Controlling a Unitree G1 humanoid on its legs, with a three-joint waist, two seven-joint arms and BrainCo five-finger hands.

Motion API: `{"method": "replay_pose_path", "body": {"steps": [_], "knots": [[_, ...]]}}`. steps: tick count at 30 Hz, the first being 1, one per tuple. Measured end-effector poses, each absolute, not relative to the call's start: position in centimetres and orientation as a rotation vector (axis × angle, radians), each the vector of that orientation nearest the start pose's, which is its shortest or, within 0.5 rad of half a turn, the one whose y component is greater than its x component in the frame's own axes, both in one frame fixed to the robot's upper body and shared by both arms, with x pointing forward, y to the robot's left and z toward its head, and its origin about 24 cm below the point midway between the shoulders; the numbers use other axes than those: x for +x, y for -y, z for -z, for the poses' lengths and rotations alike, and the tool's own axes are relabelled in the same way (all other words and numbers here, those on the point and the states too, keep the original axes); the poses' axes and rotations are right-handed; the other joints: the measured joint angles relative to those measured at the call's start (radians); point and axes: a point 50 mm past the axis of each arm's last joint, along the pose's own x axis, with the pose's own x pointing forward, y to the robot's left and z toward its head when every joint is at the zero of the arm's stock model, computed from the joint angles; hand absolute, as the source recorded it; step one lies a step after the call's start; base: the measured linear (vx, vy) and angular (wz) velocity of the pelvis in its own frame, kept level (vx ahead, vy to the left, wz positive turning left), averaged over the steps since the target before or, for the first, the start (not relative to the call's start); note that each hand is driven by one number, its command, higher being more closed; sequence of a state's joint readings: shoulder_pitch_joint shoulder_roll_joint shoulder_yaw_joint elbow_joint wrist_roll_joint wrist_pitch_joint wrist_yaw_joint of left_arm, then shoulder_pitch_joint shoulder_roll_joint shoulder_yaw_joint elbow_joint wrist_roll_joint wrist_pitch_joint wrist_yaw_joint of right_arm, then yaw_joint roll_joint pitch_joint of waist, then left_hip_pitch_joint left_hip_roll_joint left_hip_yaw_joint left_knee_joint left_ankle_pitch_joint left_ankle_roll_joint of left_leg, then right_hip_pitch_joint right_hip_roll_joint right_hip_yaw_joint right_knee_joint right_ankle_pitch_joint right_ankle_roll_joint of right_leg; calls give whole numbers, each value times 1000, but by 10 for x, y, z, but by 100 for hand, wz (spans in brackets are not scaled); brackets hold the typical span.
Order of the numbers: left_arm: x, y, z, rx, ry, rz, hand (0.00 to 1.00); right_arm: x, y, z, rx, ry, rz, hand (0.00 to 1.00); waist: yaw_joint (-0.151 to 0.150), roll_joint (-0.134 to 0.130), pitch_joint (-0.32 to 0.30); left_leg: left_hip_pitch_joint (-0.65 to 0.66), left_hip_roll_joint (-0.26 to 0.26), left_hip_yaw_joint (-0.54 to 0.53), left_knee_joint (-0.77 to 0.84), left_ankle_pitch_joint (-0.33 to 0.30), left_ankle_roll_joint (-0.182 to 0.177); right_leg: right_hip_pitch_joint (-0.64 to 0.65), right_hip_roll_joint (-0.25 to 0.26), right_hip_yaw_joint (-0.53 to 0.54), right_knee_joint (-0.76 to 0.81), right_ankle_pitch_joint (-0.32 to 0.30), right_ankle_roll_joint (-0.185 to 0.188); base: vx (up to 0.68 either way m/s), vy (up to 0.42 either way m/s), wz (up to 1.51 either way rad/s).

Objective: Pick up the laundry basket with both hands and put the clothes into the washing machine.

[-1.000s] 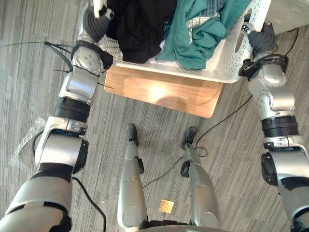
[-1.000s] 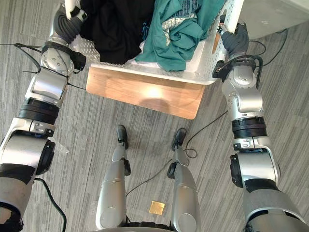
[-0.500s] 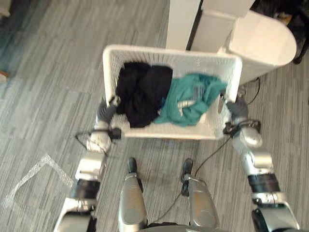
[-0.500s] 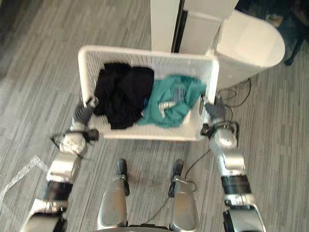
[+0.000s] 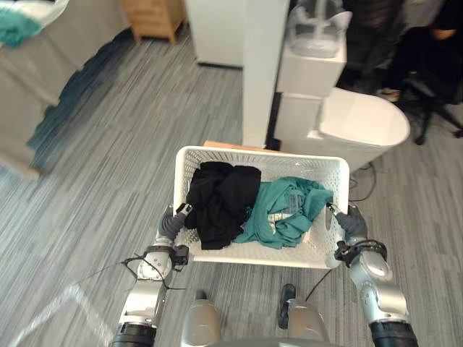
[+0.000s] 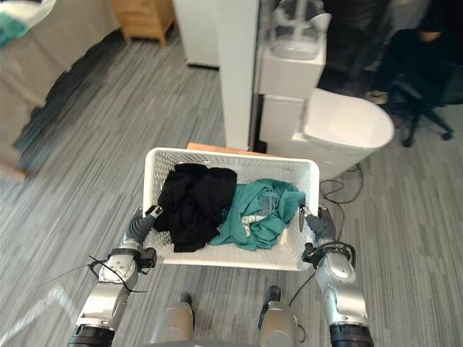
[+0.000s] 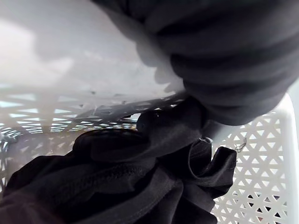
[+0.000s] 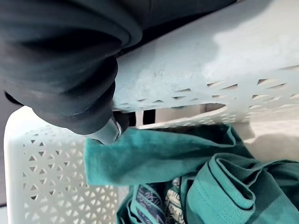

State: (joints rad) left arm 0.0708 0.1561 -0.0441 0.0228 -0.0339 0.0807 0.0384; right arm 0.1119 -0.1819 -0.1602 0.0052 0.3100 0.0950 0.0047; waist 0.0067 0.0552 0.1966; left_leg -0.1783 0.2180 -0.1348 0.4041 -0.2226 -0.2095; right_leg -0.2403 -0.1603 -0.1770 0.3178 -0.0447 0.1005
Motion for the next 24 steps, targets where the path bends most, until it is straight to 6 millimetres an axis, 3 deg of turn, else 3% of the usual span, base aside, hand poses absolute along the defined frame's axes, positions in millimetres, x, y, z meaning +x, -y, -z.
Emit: {"method": "replay_pose_path", "body": {"steps": [2,4,5,6,7,8,9,11,14,17,18,20,21,24], "knots": [[237,-171,-14,135,-172,18,100,213,232,-15,140,-168,228,100,-25,-36,-15,4,-48,60,7,-34,27,-41,-31,85,-18,41,32,-101,288,-89],[238,-164,-13,162,-171,51,100,204,237,-13,117,-182,259,100,-43,-51,-14,-8,-93,119,63,-59,72,-44,-56,152,-81,110,47,-145,330,-98],[239,-162,-13,175,-171,59,100,198,239,-13,112,-184,274,100,-49,-51,-12,-24,-119,157,102,-80,115,-58,-67,187,-119,173,3,-178,304,-98],[239,-160,-12,168,-175,59,100,198,239,-12,114,-185,275,100,-49,-53,-11,-23,-127,183,104,-82,135,-70,-64,189,-144,231,-22,-320,364,-159],[240,-161,-7,160,-197,51,100,198,237,-13,112,-185,268,100,-45,-34,-1,-22,-100,292,80,-65,193,-77,-54,148,-153,289,-56,-322,257,-139],[241,-162,-5,158,-207,48,100,198,236,-12,108,-189,266,100,-44,-26,4,-16,-95,320,78,-59,199,-100,-49,109,-35,206,-66,-362,314,-175],[237,-167,-1,165,-228,34,100,198,230,-10,96,-201,247,100,-36,-28,3,16,-91,398,49,-45,220,-131,-56,24,189,49,-86,-226,245,-149],[231,-176,3,161,-249,1,100,201,223,-8,85,-212,214,100,0,-28,0,68,-83,537,-11,-19,245,-64,-85,-155,348,-121,-123,-215,170,-196],[223,-193,6,158,-268,-67,100,223,207,-5,81,-220,148,100,17,-42,-18,74,-69,710,-66,16,260,47,-147,-329,365,-252,-117,-200,28,-171],[217,-201,9,157,-284,-108,100,239,198,2,44,-256,99,100,48,-55,-56,47,-27,886,-67,50,240,113,-231,-366,296,-288,-68,-204,-108,-186],[217,-201,8,157,-280,-112,100,241,198,1,35,-254,93,100,49,-59,-57,36,-21,898,-54,58,229,108,-220,-350,259,-288,-31,-133,-204,-122],[217,-191,11,129,-288,-112,100,241,205,0,1,-253,109,100,58,-31,-77,9,21,905,-54,93,191,90,-118,-283,137,-280,-22,-107,-245,-112],[215,-187,13,116,-299,-115,100,241,208,1,-13,-259,116,100,60,-20,-85,19,66,902,-53,109,175,97,-61,-249,80,-241,-47,-49,-221,-113],[215,-187,13,122,-299,-127,100,241,205,1,-12,-258,110,100,55,-45,-99,62,139,833,-16,137,161,131,46,-133,-33,-179,-86,-17,-214,-143]]}}
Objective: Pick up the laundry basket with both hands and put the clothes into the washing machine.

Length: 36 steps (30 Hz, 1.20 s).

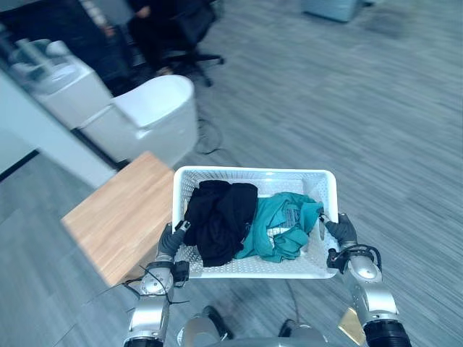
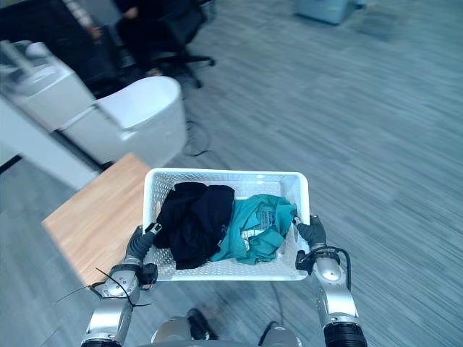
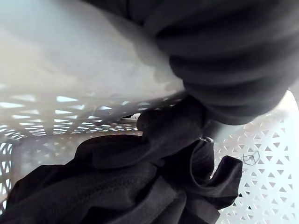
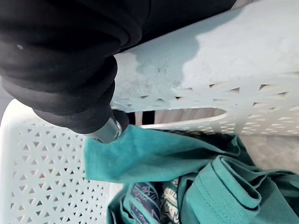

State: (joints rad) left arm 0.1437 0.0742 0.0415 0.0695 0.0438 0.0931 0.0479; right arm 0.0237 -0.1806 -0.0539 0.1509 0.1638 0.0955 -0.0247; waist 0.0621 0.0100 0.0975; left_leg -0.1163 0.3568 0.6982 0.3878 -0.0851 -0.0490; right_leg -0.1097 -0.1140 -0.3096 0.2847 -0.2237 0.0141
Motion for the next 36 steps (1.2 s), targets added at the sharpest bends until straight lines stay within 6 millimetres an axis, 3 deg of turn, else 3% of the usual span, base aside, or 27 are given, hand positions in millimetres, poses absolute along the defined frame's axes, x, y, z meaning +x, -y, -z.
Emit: {"method": "replay_pose_path", "body": {"steps": [1,2,3,5,7,9,11,14,17,20,23,24,25,26,27,28,29,30,31,32,33,34,36], "knots": [[215,-188,13,122,-297,-132,100,242,205,0,-10,-255,109,100,-5,-5,-1,-2,16,-44,39,5,8,11,16,29,-18,11,-7,25,-109,-131],[213,-190,11,120,-292,-149,100,246,202,-2,-14,-244,103,100,-9,-18,0,-31,19,-175,109,-14,8,27,29,92,-37,23,-13,25,-47,-162],[211,-190,6,119,-271,-165,100,251,201,-6,-19,-227,98,100,-3,-25,1,-33,-36,-318,89,-67,-23,26,33,162,-47,39,-11,19,8,-175],[209,-189,-1,112,-239,-185,100,258,200,-10,-21,-208,88,100,7,-22,-1,-37,-115,-480,64,-85,-26,20,49,265,-45,54,-7,3,100,-166],[208,-190,-3,115,-229,-194,100,259,198,-11,-20,-199,79,100,7,-11,-8,-28,-171,-559,13,-92,-19,16,64,341,-32,62,6,7,182,-149],[208,-193,-4,120,-225,-202,100,258,195,-11,-18,-193,73,100,-13,-15,-13,28,-200,-606,-38,-103,-30,11,60,379,-44,89,37,22,233,-91],[212,-190,-7,120,-209,-195,100,256,199,-13,-11,-179,92,100,-54,-16,-28,35,-235,-611,-115,-103,-30,16,31,397,-148,155,71,-27,232,-24],[220,-184,-13,157,-187,-156,100,241,207,-8,30,-188,157,100,-54,-16,-28,35,-272,-611,-149,-94,-15,31,-8,393,-223,210,84,-64,199,-5],[222,-183,-15,192,-176,-132,100,227,207,-1,59,-208,189,100,-71,-14,-30,41,-288,-622,-149,-91,-9,52,-25,386,-236,210,83,-66,105,18],[225,-180,-17,202,-166,-121,100,221,206,-1,73,-204,211,100,-78,-4,-25,19,-269,-633,-107,-112,-4,51,-8,383,-216,180,83,-81,-20,9],[220,-182,-14,204,-183,-127,100,202,203,-4,77,-196,232,100,-55,29,-7,13,-161,-624,68,-183,-24,55,85,386,-81,83,17,-49,-115,-14],[218,-182,-12,195,-190,-129,100,195,203,-7,76,-185,244,100,-55,31,-5,-50,-126,-617,258,-177,-2,62,119,395,-58,59,28,-36,-166,-30],[215,-182,-11,180,-196,-137,100,194,204,-9,71,-180,242,100,-53,46,-6,-96,-105,-624,346,-135,52,81,142,411,-93,54,15,-27,-125,-51],[213,-179,-10,155,-200,-144,100,194,205,-12,60,-170,240,100,-44,75,-30,-146,-55,-627,383,-94,88,86,207,426,-84,48,-37,89,-191,-63],[217,-183,-21,175,-149,-148,100,197,203,-18,73,-135,246,100,-37,68,-18,-229,-32,-637,517,-51,88,15,247,386,230,-22,-65,105,-219,-35],[217,-189,-27,206,-121,-145,100,197,199,-18,95,-132,252,100,-48,17,-10,-252,-83,-630,550,-70,78,47,218,416,223,-73,-90,80,-273,7],[220,-188,-27,203,-107,-140,100,205,202,-21,82,-113,251,100,-67,-4,19,-270,-120,-661,544,-139,35,90,219,433,186,-179,-97,-43,-226,22],[219,-186,-25,186,-120,-146,100,207,204,-21,71,-122,253,100,-69,2,20,-274,-145,-671,496,-162,19,95,220,454,179,-185,-112,61,-109,-5],[217,-182,-21,159,-142,-154,100,209,207,-19,52,-130,248,100,-60,19,22,-281,-205,-672,367,-177,-5,98,205,467,172,-187,-114,164,-13,-36],[217,-180,-20,152,-144,-151,100,210,209,-18,44,-139,246,100,-53,27,26,-301,-253,-665,226,-165,-23,96,184,484,148,-188,-112,267,52,-49],[217,-180,-20,153,-145,-151,100,210,208,-17,48,-142,245,100,-46,29,27,-310,-263,-663,162,-151,-40,98,179,499,139,-189,-110,301,84,-66],[215,-184,-19,163,-152,-164,100,213,204,-13,60,-156,233,100,-31,23,31,-313,-272,-644,109,-85,-47,109,166,537,123,-201,-98,394,126,-79],[210,-190,-17,173,-168,-186,100,211,198,-10,76,-171,218,100,-18,-8,11,-274,-310,-600,113,-75,20,129,128,571,145,-236,-78,466,81,-56]]}}
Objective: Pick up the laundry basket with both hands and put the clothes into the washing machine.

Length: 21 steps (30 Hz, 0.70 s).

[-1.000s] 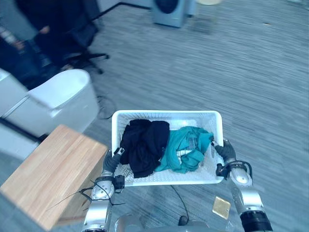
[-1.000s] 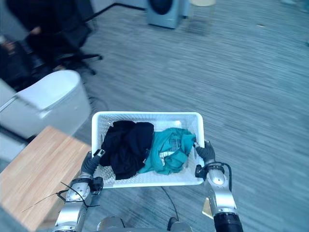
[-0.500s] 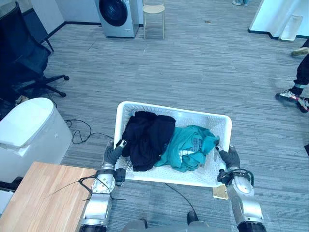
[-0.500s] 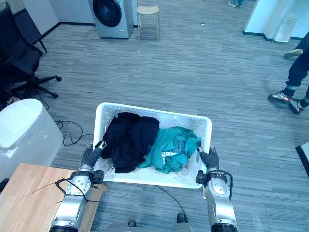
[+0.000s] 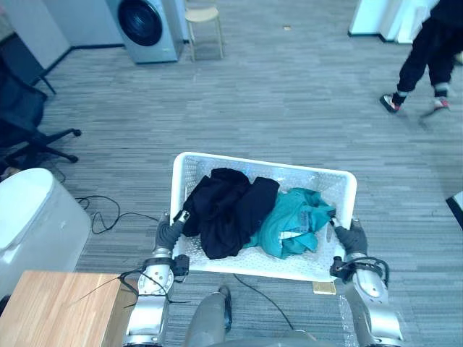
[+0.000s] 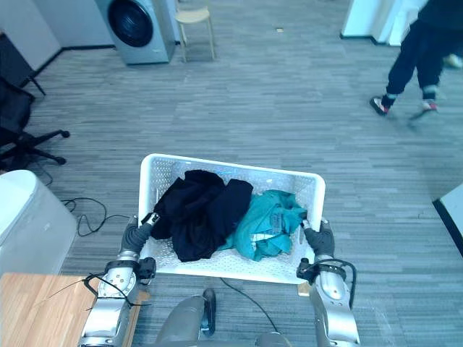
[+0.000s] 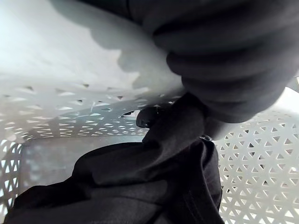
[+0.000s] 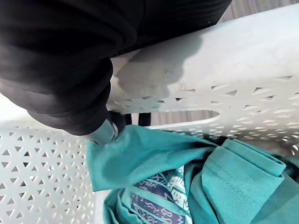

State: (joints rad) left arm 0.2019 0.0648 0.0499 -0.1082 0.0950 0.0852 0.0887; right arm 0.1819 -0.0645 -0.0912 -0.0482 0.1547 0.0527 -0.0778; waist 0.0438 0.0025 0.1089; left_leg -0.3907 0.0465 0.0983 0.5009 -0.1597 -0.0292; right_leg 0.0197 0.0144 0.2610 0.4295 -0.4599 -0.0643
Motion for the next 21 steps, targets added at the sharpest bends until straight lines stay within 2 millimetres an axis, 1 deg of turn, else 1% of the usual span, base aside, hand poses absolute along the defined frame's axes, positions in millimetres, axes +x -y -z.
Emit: {"method": "replay_pose_path", "body": {"steps": [1,2,3,4,5,6,7,8,9,10,11,12,13,14,15,16,17,18,19,20,21], "knots": [[208,-192,-16,175,-171,-192,100,212,193,-8,91,-174,203,100,-6,-34,-6,8,-19,21,28,-26,44,-52,-18,-16,148,6,79,509,25,-7],[207,-192,-15,181,-177,-189,100,211,193,-5,94,-185,203,100,-8,-44,-1,19,-17,33,63,-44,60,-86,-23,-43,266,21,244,621,50,5],[205,-194,-14,204,-190,-178,100,210,194,1,101,-214,214,100,-7,-49,1,50,-10,28,101,-77,71,-138,-28,-112,421,115,331,619,76,18],[205,-194,-13,214,-202,-164,100,208,194,8,114,-242,219,100,-8,-49,1,94,-8,2,100,-111,69,-169,-35,-180,520,243,330,546,49,33],[205,-194,-12,232,-209,-148,100,205,193,14,125,-266,222,100,-24,-50,4,147,-3,-17,71,-125,63,-194,-44,-219,607,340,340,549,-15,30],[204,-199,-12,252,-215,-160,100,206,188,16,142,-272,212,100,-26,-62,11,234,-7,-15,-2,-127,64,-248,-71,-238,712,302,331,429,-63,14],[204,-201,-12,254,-215,-166,100,206,187,15,143,-269,204,100,-26,-65,10,278,-8,-15,-43,-127,64,-280,-86,-254,737,275,316,536,-102,-5],[204,-201,-14,255,-207,-165,100,207,187,14,137,-263,198,100,-30,-56,13,360,-1,-16,-119,-125,60,-340,-120,-298,725,219,242,532,-118,-11],[205,-198,-18,253,-187,-157,100,207,190,10,131,-246,199,100,-33,-32,19,420,22,-20,-169,-131,51,-406,-139,-336,653,179,161,533,-136,-4],[206,-197,-21,252,-174,-152,100,208,192,7,128,-234,201,100,-35,-18,23,444,36,-23,-187,-135,43,-438,-145,-348,589,170,138,507,-170,11],[210,-193,-26,250,-148,-140,100,208,196,2,122,-211,211,100,-47,4,32,476,68,-32,-205,-150,19,-487,-161,-361,405,184,122,633,-284,38],[213,-193,-29,250,-130,-137,100,207,198,1,127,-205,221,100,-60,7,32,501,86,-48,-219,-155,10,-503,-190,-350,121,258,120,531,-246,50],[215,-192,-30,251,-126,-134,100,206,199,2,128,-208,225,100,-65,-2,30,513,86,-55,-221,-156,9,-498,-201,-337,-13,300,131,582,-316,68],[216,-191,-30,251,-126,-131,100,203,200,2,125,-210,229,100,-78,-20,30,553,98,-72,-221,-180,-29,-477,-221,-305,-173,349,142,653,-412,80],[216,-189,-27,248,-135,-126,100,198,201,2,119,-214,235,100,-85,-8,37,618,133,-91,-222,-219,-58,-463,-203,-267,-128,406,225,790,-501,76],[216,-186,-25,239,-141,-122,100,197,202,2,117,-220,236,100,-86,1,41,644,154,-96,-213,-219,-58,-469,-182,-258,-53,423,227,667,-447,58],[215,-182,-22,227,-154,-125,100,196,205,3,102,-233,239,100,-86,21,39,637,197,-101,-114,-197,-32,-477,-145,-256,63,432,214,637,-473,23],[215,-178,-21,210,-160,-124,100,196,209,1,81,-230,237,100,-88,58,43,556,261,-101,103,-131,1,-462,-101,-296,130,379,168,500,-384,13],[214,-178,-20,202,-164,-128,100,197,210,0,74,-225,236,100,-85,75,43,497,298,-100,222,-50,23,-448,-81,-312,141,352,153,716,-482,-11],[211,-179,-17,197,-177,-134,100,197,210,-2,73,-219,234,100,-78,93,38,398,370,-79,390,208,100,-400,-36,-327,130,321,109,472,-249,-19],[209,-179,-16,196,-183,-137,100,197,209,-3,74,-217,231,100,-70,96,40,363,402,-67,480,242,110,-368,-16,-333,115,309,87,700,-347,-35]]}}
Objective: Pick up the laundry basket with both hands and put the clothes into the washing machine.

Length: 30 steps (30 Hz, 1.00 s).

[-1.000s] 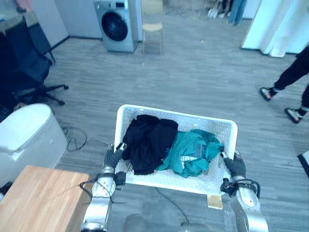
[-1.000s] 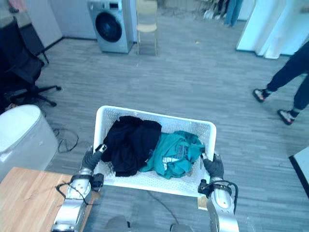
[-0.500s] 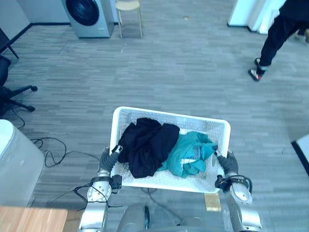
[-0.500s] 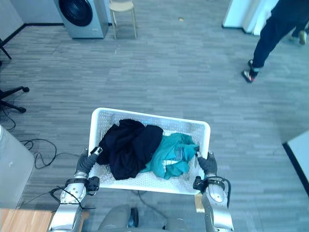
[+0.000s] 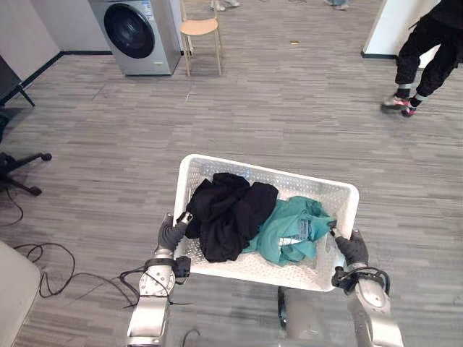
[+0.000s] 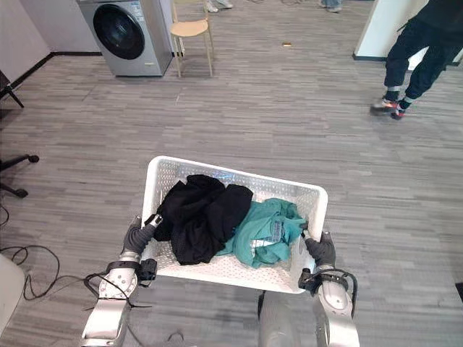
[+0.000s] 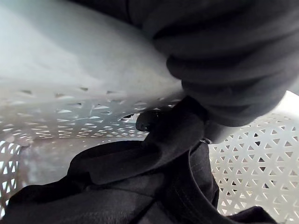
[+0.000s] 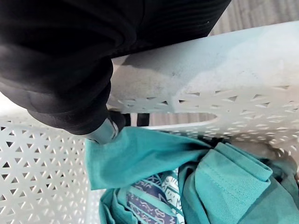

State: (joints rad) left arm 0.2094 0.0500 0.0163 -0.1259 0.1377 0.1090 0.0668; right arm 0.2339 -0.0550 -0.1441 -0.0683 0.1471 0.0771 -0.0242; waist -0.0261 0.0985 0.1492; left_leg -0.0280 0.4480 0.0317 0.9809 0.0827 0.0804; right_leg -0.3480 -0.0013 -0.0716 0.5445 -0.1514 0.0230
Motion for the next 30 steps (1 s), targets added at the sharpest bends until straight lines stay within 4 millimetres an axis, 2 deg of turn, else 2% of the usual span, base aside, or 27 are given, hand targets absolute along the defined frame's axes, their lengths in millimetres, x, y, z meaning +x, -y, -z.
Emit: {"method": "replay_pose_path", "body": {"steps": [1,2,3,4,5,6,7,8,9,10,11,12,14,15,16,17,18,20,22,23,24,25,26,27,28,29,30], "knots": [[207,-179,-13,185,-196,-134,100,197,210,-3,71,-219,241,100,9,-1,4,-84,24,16,189,-54,-4,71,31,5,-43,-10,-21,570,-240,-33],[206,-178,-12,185,-200,-128,100,194,211,0,69,-230,255,100,15,-10,10,-146,15,43,299,-117,4,158,44,6,-105,-13,-33,553,-214,-24],[206,-177,-12,184,-200,-126,100,193,211,0,70,-232,258,100,13,-17,15,-171,3,67,318,-144,5,199,46,7,-139,-15,-36,641,-198,-6],[206,-177,-13,186,-195,-124,100,192,210,-2,69,-223,261,100,15,-30,22,-214,-33,115,305,-199,-5,274,47,16,-204,-17,-40,529,-135,-3],[206,-177,-13,182,-189,-127,100,193,210,-5,63,-210,263,100,18,-31,23,-251,-61,142,255,-236,-14,313,49,22,-244,-19,-44,728,-125,-10],[207,-178,-14,176,-180,-130,100,195,210,-7,52,-200,265,100,26,-33,25,-303,-110,183,106,-284,-36,375,50,35,-304,-25,-52,511,-39,-14],[207,-178,-14,174,-180,-132,100,196,209,-8,46,-198,264,100,33,-35,27,-317,-133,192,17,-294,-51,396,48,43,-325,-29,-57,518,1,-22],[207,-178,-14,173,-179,-135,100,198,209,-9,46,-194,262,100,42,-44,33,-330,-177,194,-142,-295,-68,430,37,51,-351,-41,-61,514,91,-25],[207,-179,-14,170,-180,-142,100,200,208,-7,50,-194,259,100,43,-57,40,-327,-248,182,-467,-242,-145,484,14,59,-381,-67,-37,520,116,-21],[207,-179,-14,167,-180,-143,100,201,209,-7,49,-193,258,100,43,-53,39,-322,-261,171,-581,-213,-172,503,11,61,-390,-81,-31,516,137,-22],[207,-180,-14,169,-181,-145,100,203,208,-3,53,-200,255,100,47,-54,41,-319,-271,161,-648,-107,-178,528,3,77,-394,-106,-19,419,171,-30],[206,-183,-14,178,-186,-153,100,204,206,2,73,-216,253,100,51,-74,38,-303,-304,165,-631,-50,-116,556,-25,98,-390,-134,-1,576,234,-26],[207,-184,-15,184,-180,-160,100,206,205,3,90,-217,240,100,38,-87,37,-325,-324,171,-524,-132,-40,545,-57,104,-316,-139,4,668,265,-6],[206,-185,-14,185,-186,-159,100,206,205,4,90,-222,235,100,44,-100,36,-312,-332,193,-480,-183,-28,500,-78,108,-177,-152,27,584,237,-16],[205,-186,-14,188,-188,-161,100,207,204,5,95,-224,234,100,50,-116,37,-293,-347,206,-470,-204,-22,463,-94,107,-71,-158,60,678,253,-25],[205,-189,-14,200,-188,-162,100,207,201,7,109,-230,231,100,51,-145,38,-247,-372,233,-467,-247,-3,387,-136,107,148,-128,195,511,135,-7],[205,-191,-15,220,-187,-158,100,208,198,12,121,-250,228,100,42,-154,38,-211,-377,239,-455,-282,15,317,-151,110,347,-79,257,491,107,2],[203,-197,-14,236,-193,-168,100,210,193,15,137,-261,215,100,46,-155,38,-124,-376,240,-486,-301,19,232,-151,96,524,-78,252,434,32,-6],[199,-200,-13,239,-204,-181,100,209,190,16,133,-264,199,100,44,-146,36,-20,-372,240,-566,-300,18,189,-152,67,526,-98,217,387,-34,-9],[199,-199,-14,239,-198,-178,100,209,191,15,125,-255,199,100,41,-139,29,14,-361,239,-601,-302,13,148,-158,55,463,-120,174,268,-69,3],[199,-198,-14,238,-191,-176,100,209,191,14,123,-247,199,100,40,-135,27,20,-353,234,-609,-306,1,126,-162,50,421,-131,153,296,-129,8],[200,-197,-17,235,-175,-169,100,210,192,12,119,-232,202,100,38,-131,25,26,-338,220,-619,-320,-31,81,-179,40,315,-146,121,276,-187,15],[201,-195,-17,232,-170,-163,100,209,194,12,118,-230,210,100,36,-131,24,26,-322,209,-614,-333,-63,60,-195,38,163,-134,97,326,-263,19],[201,-195,-16,233,-174,-161,100,208,195,13,118,-235,215,100,35,-137,20,26,-321,201,-611,-336,-73,65,-198,41,73,-114,82,278,-250,40],[200,-193,-14,238,-183,-149,100,201,197,15,117,-247,227,100,31,-153,12,24,-324,173,-590,-355,-113,87,-209,58,-108,9,60,366,-352,58],[201,-193,-12,239,-191,-143,100,195,198,17,113,-256,231,100,25,-159,5,28,-321,143,-563,-401,-169,107,-207,70,-148,88,132,316,-303,47],[200,-187,-8,214,-209,-146,100,195,200,19,101,-268,235,100,32,-127,4,27,-284,130,-546,-407,-176,115,-173,63,-149,79,117,339,-317,11]]}}
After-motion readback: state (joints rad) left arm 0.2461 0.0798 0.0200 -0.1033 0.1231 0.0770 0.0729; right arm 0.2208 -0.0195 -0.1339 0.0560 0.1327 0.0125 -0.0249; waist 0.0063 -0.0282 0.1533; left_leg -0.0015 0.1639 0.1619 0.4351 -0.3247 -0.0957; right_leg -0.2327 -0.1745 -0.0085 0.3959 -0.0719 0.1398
